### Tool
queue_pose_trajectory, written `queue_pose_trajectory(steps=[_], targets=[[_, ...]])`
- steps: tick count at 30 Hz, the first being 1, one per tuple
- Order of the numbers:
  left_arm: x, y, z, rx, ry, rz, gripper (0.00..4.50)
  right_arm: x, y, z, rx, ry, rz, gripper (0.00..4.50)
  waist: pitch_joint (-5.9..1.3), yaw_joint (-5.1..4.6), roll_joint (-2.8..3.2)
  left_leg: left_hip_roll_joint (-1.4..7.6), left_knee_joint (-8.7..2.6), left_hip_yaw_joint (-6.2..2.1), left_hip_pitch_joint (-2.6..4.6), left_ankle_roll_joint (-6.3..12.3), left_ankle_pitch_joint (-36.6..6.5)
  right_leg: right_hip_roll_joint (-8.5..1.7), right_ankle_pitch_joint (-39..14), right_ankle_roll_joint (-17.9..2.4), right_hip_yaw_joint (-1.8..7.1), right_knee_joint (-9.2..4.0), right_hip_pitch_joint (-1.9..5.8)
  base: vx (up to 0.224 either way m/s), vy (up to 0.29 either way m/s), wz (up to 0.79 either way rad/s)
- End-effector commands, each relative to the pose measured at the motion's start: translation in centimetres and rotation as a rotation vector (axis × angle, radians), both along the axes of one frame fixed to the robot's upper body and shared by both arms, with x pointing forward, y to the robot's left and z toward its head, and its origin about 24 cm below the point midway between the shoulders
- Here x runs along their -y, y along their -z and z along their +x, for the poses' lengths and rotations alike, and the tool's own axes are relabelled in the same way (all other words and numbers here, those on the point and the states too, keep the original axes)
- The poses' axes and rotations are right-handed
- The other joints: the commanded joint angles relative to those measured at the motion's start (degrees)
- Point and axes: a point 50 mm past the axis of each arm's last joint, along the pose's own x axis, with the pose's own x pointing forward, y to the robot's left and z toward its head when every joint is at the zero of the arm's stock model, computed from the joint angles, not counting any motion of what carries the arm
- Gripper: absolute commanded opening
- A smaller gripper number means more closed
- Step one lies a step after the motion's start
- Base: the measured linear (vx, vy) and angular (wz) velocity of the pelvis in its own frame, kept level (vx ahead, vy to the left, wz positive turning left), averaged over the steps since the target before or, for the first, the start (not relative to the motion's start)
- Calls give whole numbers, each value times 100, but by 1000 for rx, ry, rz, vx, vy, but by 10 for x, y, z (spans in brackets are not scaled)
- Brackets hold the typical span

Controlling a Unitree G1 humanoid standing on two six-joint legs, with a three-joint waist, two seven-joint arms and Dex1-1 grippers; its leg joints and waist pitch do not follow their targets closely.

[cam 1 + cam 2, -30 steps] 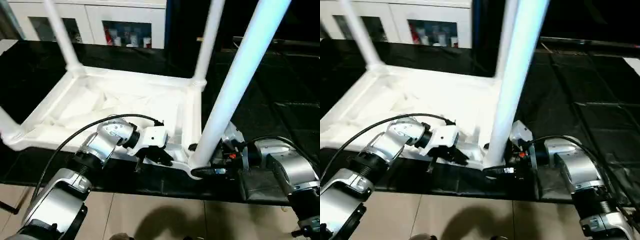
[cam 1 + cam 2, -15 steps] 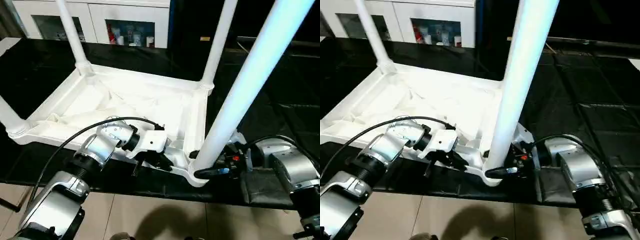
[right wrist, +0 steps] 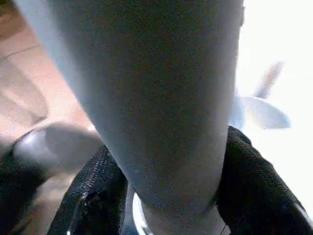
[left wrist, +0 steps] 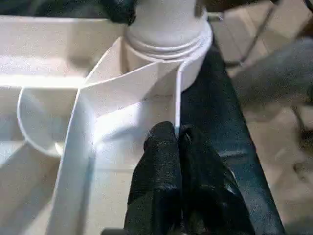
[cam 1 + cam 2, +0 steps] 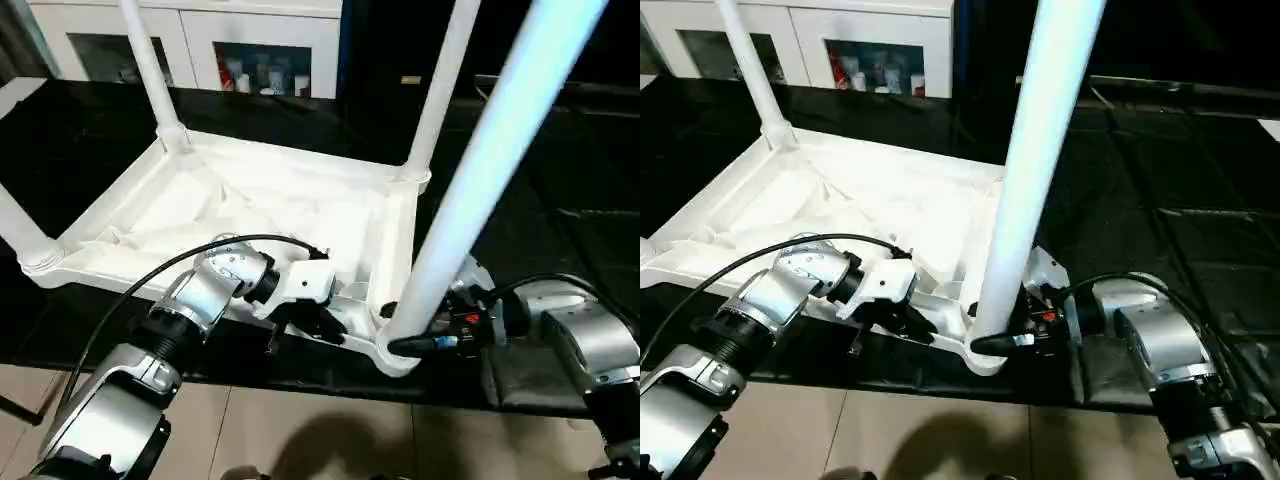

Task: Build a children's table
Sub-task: Rotate leg to tighten

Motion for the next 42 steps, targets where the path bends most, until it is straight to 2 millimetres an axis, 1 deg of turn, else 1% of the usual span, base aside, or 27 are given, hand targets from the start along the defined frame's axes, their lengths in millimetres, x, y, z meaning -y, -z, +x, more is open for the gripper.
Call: queue_pose_trajectory(steps=[1,2,3,4,5,6,7,8,9,10,11,13,15,17,20,21,26,28,29,30,33,34,35,37,38,39,42], targets=[[33,12,1,-35,-119,-42,0,-32,15,10,-44,172,20,216,-219,-79,-46,123,-422,-98,35,123,-1584,-370,-3018,-913,220,-517,183,0,0,0],[37,12,3,-32,-153,-50,0,-37,15,15,-43,227,26,213,-221,-106,-52,107,-424,-117,37,75,-1641,-374,-3223,-816,211,-533,192,-58,-5,-6],[38,11,3,-31,-163,-52,0,-39,15,17,-43,243,28,211,-202,-172,-69,82,-439,-156,38,26,-1790,-372,-3712,-576,172,-593,183,-70,9,-13],[41,11,6,-29,-198,-57,0,-43,15,20,-47,287,31,209,-203,-196,-66,72,-441,-182,29,16,-1832,-383,-3910,-462,142,-618,194,-99,29,-23],[44,10,8,-26,-236,-64,0,-48,15,24,-48,334,33,209,-200,-265,-85,32,-446,-214,-25,29,-1821,-382,-4150,-218,107,-682,217,-69,29,-18],[49,9,12,-15,-289,-75,0,-53,16,28,-50,400,23,208,-196,-291,-72,27,-441,-225,-1,37,-1874,-382,-4210,-189,106,-703,177,-51,34,-13],[53,7,16,-5,-341,-85,0,-58,16,33,-47,471,9,207,-197,-320,-69,12,-435,-243,7,37,-1921,-372,-4227,-179,96,-713,161,0,0,0],[54,6,17,-2,-354,-88,0,-60,17,34,-44,492,4,206,-194,-384,-43,7,-450,-288,5,21,-2056,-370,-4221,-187,62,-727,159,0,0,0],[58,4,20,7,-399,-102,0,-65,16,38,-36,565,5,206,-204,-437,-45,14,-474,-331,-23,61,-2166,-371,-4088,-166,7,-756,223,0,0,0],[60,2,22,10,-424,-111,0,-68,16,40,-31,605,5,205,-204,-454,-24,22,-485,-337,-38,80,-2172,-374,-3960,-182,2,-754,230,-49,56,-22],[63,0,24,16,-454,-123,0,-73,15,41,-28,641,12,204,-234,-472,16,48,-498,-345,-31,124,-2177,-394,-3576,-313,-45,-768,249,0,0,0],[64,-1,25,20,-470,-127,0,-76,15,41,-29,655,15,202,-227,-461,20,62,-513,-344,-27,155,-2171,-398,-3339,-403,-41,-770,240,0,0,0],[67,-2,25,21,-482,-130,0,-81,16,40,-19,675,3,202,-218,-450,8,67,-526,-316,2,187,-2205,-380,-2975,-593,0,-736,205,0,0,0],[67,-1,25,24,-484,-126,0,-84,17,39,-8,685,-14,202,-213,-447,15,71,-535,-299,11,185,-2241,-380,-2845,-683,25,-712,203,0,0,0],[63,1,25,37,-469,-106,0,-84,17,37,-3,685,9,202,-212,-432,19,72,-535,-277,20,204,-2212,-388,-2762,-727,51,-706,202,0,0,0],[63,1,25,40,-467,-104,0,-84,16,37,-3,685,14,234,-212,-421,22,76,-536,-266,25,212,-2176,-392,-2703,-762,64,-703,199,0,0,0],[51,5,25,56,-444,-62,0,-73,13,35,6,666,50,276,-219,-406,19,83,-541,-249,26,237,-2097,-394,-2595,-824,88,-683,214,0,0,0],[39,7,24,58,-416,-35,0,-60,13,31,28,607,37,289,-233,-394,19,92,-540,-245,19,248,-2018,-396,-2507,-837,98,-670,230,0,0,0],[38,8,24,57,-411,-32,0,-58,14,30,30,597,33,304,-245,-377,15,99,-528,-230,26,275,-1927,-399,-2317,-906,119,-647,226,0,0,0],[33,9,23,59,-395,-17,0,-51,13,28,28,567,33,312,-246,-379,-10,93,-523,-221,0,301,-1840,-397,-2230,-956,127,-621,244,0,0,0],[23,11,21,61,-348,11,0,-37,8,22,37,471,60,324,-288,-345,-20,96,-478,-192,-21,456,-1468,-402,-2015,-1061,141,-578,272,37,-21,3],[20,12,20,64,-330,20,0,-32,6,20,42,438,64,340,-297,-331,-22,97,-470,-185,-17,486,-1384,-401,-1937,-1091,139,-572,278,65,-39,9],[17,12,18,72,-288,22,0,-27,4,18,49,400,68,359,-324,-302,-17,109,-432,-146,15,562,-1150,-389,-1567,-1274,155,-527,244,65,-39,9],[15,13,15,71,-227,24,0,-20,1,15,57,349,67,361,-333,-280,-36,95,-409,-142,-15,622,-1040,-385,-1381,-1355,155,-491,267,35,-22,5],[13,13,13,69,-190,26,0,-16,1,14,66,325,59,371,-364,-261,-60,98,-386,-146,-60,670,-816,-394,-1075,-1430,162,-408,319,67,-43,4],[12,13,11,64,-165,28,0,-13,1,14,77,313,49,383,-395,-229,-22,100,-365,-141,-58,739,-554,-393,-733,-1506,155,-354,323,54,-42,1],[6,12,5,73,-39,59,0,1,-1,12,116,240,25,407,-410,-189,-48,98,-313,-131,-94,818,-300,-377,-250,-1603,137,-275,347,18,-14,0]])
